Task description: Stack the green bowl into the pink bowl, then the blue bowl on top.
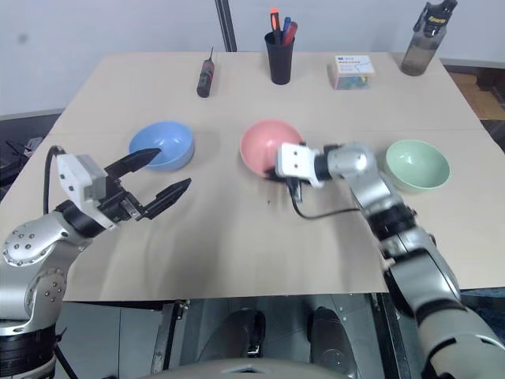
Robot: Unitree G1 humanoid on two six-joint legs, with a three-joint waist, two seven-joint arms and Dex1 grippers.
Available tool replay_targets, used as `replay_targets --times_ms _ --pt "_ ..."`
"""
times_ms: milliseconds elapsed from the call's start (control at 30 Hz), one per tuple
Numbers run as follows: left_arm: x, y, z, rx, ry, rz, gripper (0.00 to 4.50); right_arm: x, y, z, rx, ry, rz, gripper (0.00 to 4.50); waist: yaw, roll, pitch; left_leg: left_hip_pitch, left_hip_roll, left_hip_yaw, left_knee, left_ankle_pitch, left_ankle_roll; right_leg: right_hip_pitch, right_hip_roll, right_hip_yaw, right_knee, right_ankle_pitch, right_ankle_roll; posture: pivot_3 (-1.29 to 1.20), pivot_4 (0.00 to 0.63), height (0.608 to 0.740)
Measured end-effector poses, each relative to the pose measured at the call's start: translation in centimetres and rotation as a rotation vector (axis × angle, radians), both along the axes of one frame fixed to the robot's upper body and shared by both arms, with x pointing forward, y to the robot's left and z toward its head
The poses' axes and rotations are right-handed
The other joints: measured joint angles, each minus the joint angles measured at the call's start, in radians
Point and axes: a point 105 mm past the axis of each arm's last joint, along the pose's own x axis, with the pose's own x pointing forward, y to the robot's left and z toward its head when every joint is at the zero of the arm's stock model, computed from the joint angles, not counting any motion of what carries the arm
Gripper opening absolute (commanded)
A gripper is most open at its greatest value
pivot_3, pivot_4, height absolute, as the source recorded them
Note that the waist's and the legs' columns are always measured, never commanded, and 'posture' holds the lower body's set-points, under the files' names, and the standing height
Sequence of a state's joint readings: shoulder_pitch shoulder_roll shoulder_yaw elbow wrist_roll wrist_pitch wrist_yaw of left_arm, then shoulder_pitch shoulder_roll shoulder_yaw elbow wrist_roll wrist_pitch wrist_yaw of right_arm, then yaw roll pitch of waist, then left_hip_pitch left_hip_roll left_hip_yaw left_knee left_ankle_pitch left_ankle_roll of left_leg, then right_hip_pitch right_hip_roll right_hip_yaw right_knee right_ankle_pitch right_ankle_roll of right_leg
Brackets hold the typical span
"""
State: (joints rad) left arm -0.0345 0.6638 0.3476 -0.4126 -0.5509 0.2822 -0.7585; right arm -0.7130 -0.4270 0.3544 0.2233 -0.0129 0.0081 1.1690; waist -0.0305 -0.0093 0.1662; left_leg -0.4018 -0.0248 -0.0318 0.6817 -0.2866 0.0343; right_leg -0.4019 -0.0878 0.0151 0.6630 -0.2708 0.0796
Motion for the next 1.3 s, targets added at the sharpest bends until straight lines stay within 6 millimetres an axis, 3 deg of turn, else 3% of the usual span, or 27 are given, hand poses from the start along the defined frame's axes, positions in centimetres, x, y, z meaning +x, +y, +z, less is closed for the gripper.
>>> replay_targets --times_ms 100,133,200,267,400,467,600,667,733,800,900,1133,1300 --pt "0.1 -0.4 -0.1 0.003 0.001 -0.018 4.5 -0.6 0.0 -0.2 -0.008 0.041 -0.014 0.03 -0.007 0.0 0.0 0.002 0.0 0.002 0.001 0.0 0.0 0.0 0.0 0.002 0.002 0.0 0.0 0.0 0.15 0.74" --pt "0.2 -0.6 0.0 0.005 -0.003 -0.026 4.5 -0.6 0.0 0.0 -0.009 0.046 -0.019 0.73 -0.008 0.0 0.0 0.003 0.001 0.002 0.001 0.0 0.0 0.0 0.001 0.002 0.002 0.0 0.0 0.0 0.15 0.74" --pt "0.4 -0.8 0.2 0.005 -0.01 -0.035 4.5 -1.0 0.3 0.5 0.001 0.067 -0.022 1.41 -0.007 0.0 0.0 0.003 0.001 0.001 0.001 0.0 -0.001 0.0 0.001 0.001 0.002 0.0 0.0 0.0 0.15 0.74" --pt "0.6 -0.8 0.3 0.003 -0.01 -0.041 4.5 -1.5 0.7 1.1 0.018 0.093 -0.02 2.45 -0.007 0.0 0.0 0.002 0.001 0.001 0.0 0.0 -0.001 0.0 0.001 0.001 0.002 0.0 0.0 0.0 0.15 0.74" --pt "0.9 -0.9 0.4 0.001 -0.012 -0.053 4.5 -1.8 0.7 1.3 0.035 0.114 -0.04 3.93 -0.005 0.0 0.0 0.002 0.0 0.001 0.0 0.0 0.0 0.0 0.0 0.001 0.001 0.0 0.0 0.0 0.15 0.74" --pt "0.9 -1.1 0.5 0.001 -0.014 -0.062 4.5 -1.7 0.5 2.0 0.081 0.11 -0.081 4.45 -0.001 0.0 0.0 0.001 0.0 0.0 0.0 0.0 0.0 -0.001 0.0 0.0 0.001 0.0 0.0 0.0 0.15 0.74" --pt "1.1 -2.1 0.4 0.002 -0.01 -0.108 4.5 -0.8 -1.8 6.1 0.269 0.007 -0.246 4.45 0.009 0.0 0.0 0.0 0.0 0.0 0.0 0.0 0.0 0.0 0.0 0.0 0.001 0.0 0.0 0.0 0.15 0.74" --pt "1.3 -2.7 0.7 0.001 -0.022 -0.138 4.5 -1.2 -5.7 7.6 0.307 -0.031 -0.381 4.45 0.027 0.0 0.0 -0.001 0.0 -0.002 0.0 0.0 0.0 0.0 -0.001 -0.002 -0.001 0.0 0.0 0.0 0.15 0.74" --pt "1.7 -2.9 0.6 -0.015 -0.016 -0.147 4.5 -0.8 -10.2 7.9 0.309 -0.075 -0.581 4.45 0.034 -0.001 0.0 -0.001 -0.001 -0.002 0.0 0.0 0.0 0.0 -0.001 -0.002 -0.001 0.0 0.0 0.0 0.15 0.74" --pt "1.9 -3.3 0.3 -0.021 -0.004 -0.168 4.5 -0.2 -13.8 7.1 0.285 -0.117 -0.77 4.45 0.032 -0.001 0.0 0.0 -0.001 0.001 0.0 0.0 0.0 0.0 0.0 0.001 0.0 0.0 0.0 0.0 0.15 0.74" --pt "2.2 -4.1 0.3 -0.022 -0.012 -0.205 4.5 0.4 -17.5 5.6 0.237 -0.158 -0.97 4.45 0.019 0.0 0.0 0.001 0.0 0.003 0.0 0.0 0.0 0.0 0.001 0.002 0.001 0.0 0.0 0.0 0.15 0.74" --pt "2.5 -4.7 0.4 -0.024 -0.018 -0.24 4.5 1.7 -20.6 1.3 0.2 -0.077 -1.178 4.45 0.014 0.0 0.0 0.002 0.0 0.005 0.0 0.0 0.0 0.0 0.002 0.004 0.002 0.0 0.0 0.0 0.15 0.74" --pt "2.6 -4.6 0.4 -0.024 -0.014 -0.237 4.5 2.4 -20.5 0.9 0.225 -0.048 -1.192 2.42 0.014 0.0 0.0 0.002 0.0 0.005 0.0 0.0 0.0 0.0 0.002 0.004 0.002 0.0 0.0 0.0 0.15 0.74"
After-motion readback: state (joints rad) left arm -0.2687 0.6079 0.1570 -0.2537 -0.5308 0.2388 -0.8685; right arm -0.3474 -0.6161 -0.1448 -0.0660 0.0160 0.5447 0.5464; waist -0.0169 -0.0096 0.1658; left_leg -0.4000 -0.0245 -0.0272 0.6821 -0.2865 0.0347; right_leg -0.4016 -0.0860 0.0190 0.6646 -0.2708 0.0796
